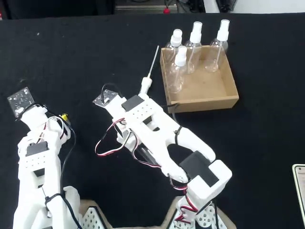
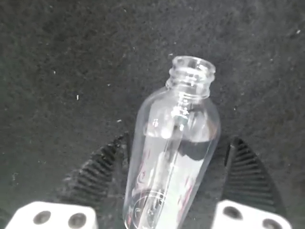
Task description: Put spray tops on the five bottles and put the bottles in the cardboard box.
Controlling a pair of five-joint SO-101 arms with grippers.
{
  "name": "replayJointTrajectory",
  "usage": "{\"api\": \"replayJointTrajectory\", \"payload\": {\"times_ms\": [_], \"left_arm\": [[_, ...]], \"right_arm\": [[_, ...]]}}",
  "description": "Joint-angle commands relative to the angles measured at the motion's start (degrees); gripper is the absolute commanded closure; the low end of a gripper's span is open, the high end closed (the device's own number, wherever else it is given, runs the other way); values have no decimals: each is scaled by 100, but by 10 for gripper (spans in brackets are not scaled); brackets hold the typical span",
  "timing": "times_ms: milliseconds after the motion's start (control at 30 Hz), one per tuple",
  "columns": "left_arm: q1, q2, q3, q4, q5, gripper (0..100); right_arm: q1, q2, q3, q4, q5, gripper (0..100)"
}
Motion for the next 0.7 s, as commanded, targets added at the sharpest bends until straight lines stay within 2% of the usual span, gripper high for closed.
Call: {"api": "replayJointTrajectory", "payload": {"times_ms": [0, 567, 667], "left_arm": [[-40, -70, -233, -149, 62, 812], [-40, -70, -224, -149, 62, 812], [-40, -70, -224, -149, 62, 812]], "right_arm": [[62, -48, -268, -141, 26, 719], [53, 418, -435, -229, -9, 720], [53, 347, -435, -229, -9, 760]]}}
